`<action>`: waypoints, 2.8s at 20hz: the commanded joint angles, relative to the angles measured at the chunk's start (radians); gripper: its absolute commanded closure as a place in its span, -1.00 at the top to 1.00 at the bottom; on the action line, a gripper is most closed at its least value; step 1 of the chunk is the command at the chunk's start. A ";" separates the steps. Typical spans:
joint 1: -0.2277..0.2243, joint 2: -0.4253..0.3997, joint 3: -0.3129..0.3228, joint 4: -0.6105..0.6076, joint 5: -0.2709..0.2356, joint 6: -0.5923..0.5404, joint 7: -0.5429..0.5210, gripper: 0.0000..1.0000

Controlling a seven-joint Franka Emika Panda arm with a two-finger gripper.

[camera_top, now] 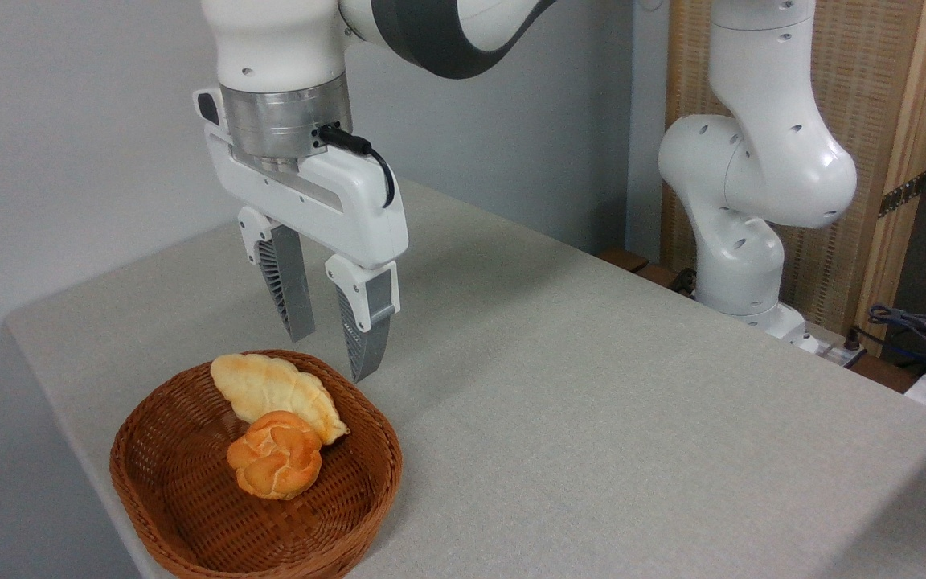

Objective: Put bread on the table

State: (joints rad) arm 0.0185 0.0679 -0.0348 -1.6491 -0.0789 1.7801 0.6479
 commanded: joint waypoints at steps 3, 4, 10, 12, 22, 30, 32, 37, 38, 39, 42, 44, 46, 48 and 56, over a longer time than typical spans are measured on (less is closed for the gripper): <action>0.001 0.004 0.009 0.012 -0.013 0.016 0.003 1.00; 0.001 0.004 0.009 0.012 -0.015 0.016 0.003 1.00; 0.003 0.004 0.009 0.012 -0.018 0.016 0.004 1.00; 0.003 0.004 0.009 0.012 -0.018 0.016 0.004 1.00; 0.004 0.001 0.010 0.012 -0.019 0.016 0.004 1.00; 0.001 0.016 -0.002 0.003 -0.012 0.107 0.006 1.00; -0.008 0.035 -0.013 0.003 -0.007 0.134 0.006 1.00; -0.020 0.072 -0.033 0.003 0.039 0.148 0.106 1.00; -0.031 0.081 -0.040 0.003 0.053 0.148 0.130 1.00; -0.032 0.089 -0.043 0.003 0.073 0.148 0.142 1.00; -0.061 0.127 -0.060 0.003 0.141 0.148 0.174 1.00; -0.074 0.151 -0.071 0.003 0.192 0.150 0.180 1.00; -0.091 0.167 -0.071 0.003 0.208 0.180 0.179 1.00; -0.092 0.179 -0.071 0.003 0.211 0.190 0.180 1.00; -0.100 0.225 -0.097 0.003 0.294 0.199 0.185 1.00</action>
State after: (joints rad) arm -0.0810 0.2803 -0.1241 -1.6505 0.1727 1.9585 0.8217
